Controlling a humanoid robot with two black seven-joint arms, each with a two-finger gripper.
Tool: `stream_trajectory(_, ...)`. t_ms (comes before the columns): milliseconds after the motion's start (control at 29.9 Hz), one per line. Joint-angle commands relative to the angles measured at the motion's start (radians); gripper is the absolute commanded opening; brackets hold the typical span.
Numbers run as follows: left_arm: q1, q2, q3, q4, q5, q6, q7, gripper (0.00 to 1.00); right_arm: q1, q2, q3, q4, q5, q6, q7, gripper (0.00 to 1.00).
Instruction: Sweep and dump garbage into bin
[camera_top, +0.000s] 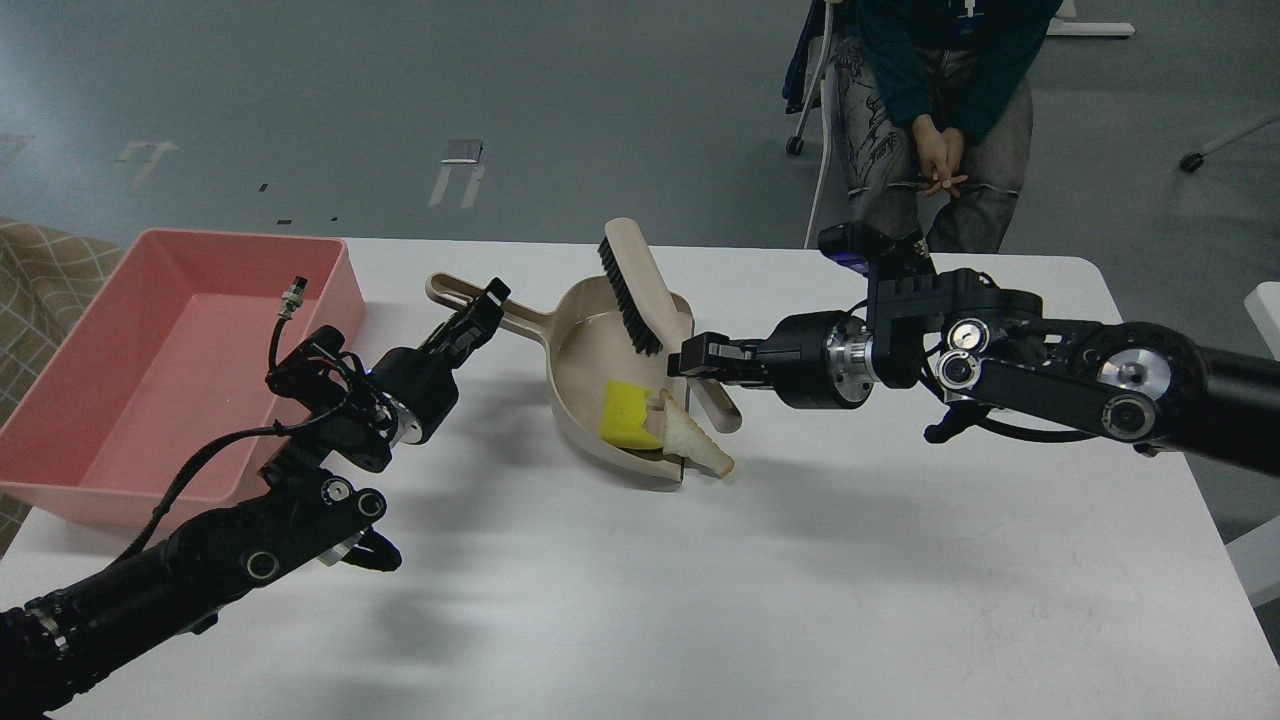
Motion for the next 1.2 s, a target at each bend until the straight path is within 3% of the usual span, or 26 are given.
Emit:
stream_trajectory(0,-0.003,-0.001,0.000,0.000,0.000,-0.001,0.000,0.00,0.004,-0.082,-0.002,0.072,0.001,0.002,-0.001,0.00)
stream_trajectory(301,-0.003,-0.004,0.000,0.000,0.000,-0.001,0.000,0.00,-0.009,-0.413,-0.010,0.317,-0.001,0.023,-0.007,0.00)
stream_trajectory(501,-0.006,-0.010,0.000,0.000,0.000,-0.001,0.000,0.00,-0.051,-0.564,-0.017,0.441,-0.012,0.025,-0.009,0.00)
stream_trajectory(735,-0.007,-0.021,0.000,0.000,0.000,-0.001,0.000,0.00,-0.146,-0.615,-0.019,0.486,-0.079,0.016,-0.009,0.00)
stream_trajectory(1170,-0.006,-0.019,0.000,0.000,0.000,-0.001,0.000,0.00,-0.220,-0.593,-0.019,0.492,-0.096,0.020,-0.009,0.00)
